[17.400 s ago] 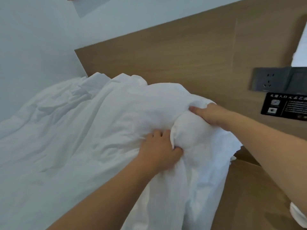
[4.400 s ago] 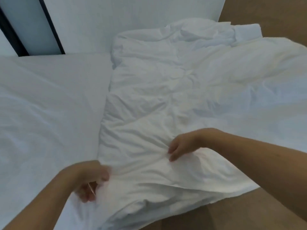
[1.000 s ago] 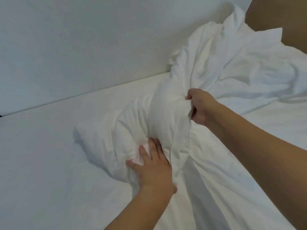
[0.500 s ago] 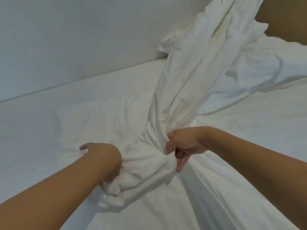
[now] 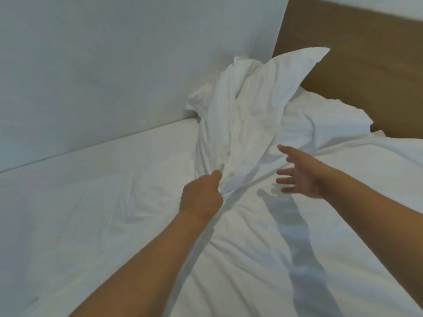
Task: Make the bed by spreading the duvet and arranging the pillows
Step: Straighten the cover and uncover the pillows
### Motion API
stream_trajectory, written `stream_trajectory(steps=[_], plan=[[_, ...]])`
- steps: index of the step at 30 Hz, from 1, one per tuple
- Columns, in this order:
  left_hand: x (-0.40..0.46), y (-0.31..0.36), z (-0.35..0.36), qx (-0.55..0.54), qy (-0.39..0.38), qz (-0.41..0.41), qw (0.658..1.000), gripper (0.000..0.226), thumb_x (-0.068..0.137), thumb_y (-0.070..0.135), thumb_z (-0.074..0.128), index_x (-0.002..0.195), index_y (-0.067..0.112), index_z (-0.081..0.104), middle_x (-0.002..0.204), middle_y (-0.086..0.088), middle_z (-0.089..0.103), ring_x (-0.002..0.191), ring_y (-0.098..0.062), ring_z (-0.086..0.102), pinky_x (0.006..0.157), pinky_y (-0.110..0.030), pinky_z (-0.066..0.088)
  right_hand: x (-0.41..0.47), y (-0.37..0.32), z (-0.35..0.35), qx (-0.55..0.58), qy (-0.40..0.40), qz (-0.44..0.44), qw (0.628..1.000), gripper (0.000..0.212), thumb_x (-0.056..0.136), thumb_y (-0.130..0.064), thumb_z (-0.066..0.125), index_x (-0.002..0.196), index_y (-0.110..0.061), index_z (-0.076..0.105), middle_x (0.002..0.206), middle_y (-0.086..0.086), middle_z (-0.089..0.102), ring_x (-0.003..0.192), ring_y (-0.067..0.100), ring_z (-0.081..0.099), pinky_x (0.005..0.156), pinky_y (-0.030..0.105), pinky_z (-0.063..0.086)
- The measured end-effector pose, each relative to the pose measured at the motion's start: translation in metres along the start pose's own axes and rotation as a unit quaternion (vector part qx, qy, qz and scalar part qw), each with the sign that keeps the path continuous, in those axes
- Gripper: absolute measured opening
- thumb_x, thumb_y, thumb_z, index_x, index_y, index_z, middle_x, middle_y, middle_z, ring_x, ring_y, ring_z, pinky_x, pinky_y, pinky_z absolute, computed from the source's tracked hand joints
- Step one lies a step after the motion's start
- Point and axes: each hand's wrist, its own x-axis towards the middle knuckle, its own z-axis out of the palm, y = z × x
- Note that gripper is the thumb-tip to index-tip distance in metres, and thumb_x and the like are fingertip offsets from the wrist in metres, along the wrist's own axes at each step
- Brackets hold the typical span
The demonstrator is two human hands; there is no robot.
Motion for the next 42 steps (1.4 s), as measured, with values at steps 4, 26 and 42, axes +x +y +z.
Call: stream_trajectory(steps=[4, 26, 42], plan=[[-0.057, -0.012, -0.059, 0.097, -0.066, 0.321, 0.94, 0.02, 0.056, 0.025, 0.052, 0.075, 0.026, 0.057, 0.062, 0.006, 0.059, 0.054, -0.018, 0.059, 0.044, -0.024, 0.037, -0.003, -0.028, -0.018, 0.158, -0.014, -0.082, 0.984, 0.09, 0.075, -0.07, 0.062, 0.146, -0.02, 0.036, 0.14, 0.011, 0.052, 0.124, 0.03, 0.054, 0.108, 0.051, 0.037], [-0.029, 0.181, 0.004, 0.093, -0.025, 0.04, 0.995, 0.054, 0.085, 0.034, 0.056, 0.132, 0.019, 0.033, 0.118, -0.004, 0.043, 0.102, -0.029, 0.047, 0.075, -0.039, 0.045, -0.139, 0.062, -0.189, 0.139, 0.243, -0.224, 0.933, 0.023, 0.088, -0.006, 0.046, 0.108, -0.008, 0.056, 0.095, 0.011, 0.066, 0.071, 0.023, 0.066, 0.056, 0.035, 0.06], [-0.22, 0.11, 0.028, 0.307, -0.295, -0.013, 0.905, 0.044, 0.087, 0.044, 0.049, 0.129, 0.032, 0.048, 0.13, 0.0, 0.049, 0.118, -0.022, 0.05, 0.098, -0.036, 0.043, -0.159, 0.141, -0.188, 0.294, 0.127, -0.25, 0.914, 0.026, 0.074, -0.01, 0.069, 0.1, -0.011, 0.064, 0.095, 0.005, 0.07, 0.079, 0.02, 0.066, 0.069, 0.029, 0.054]])
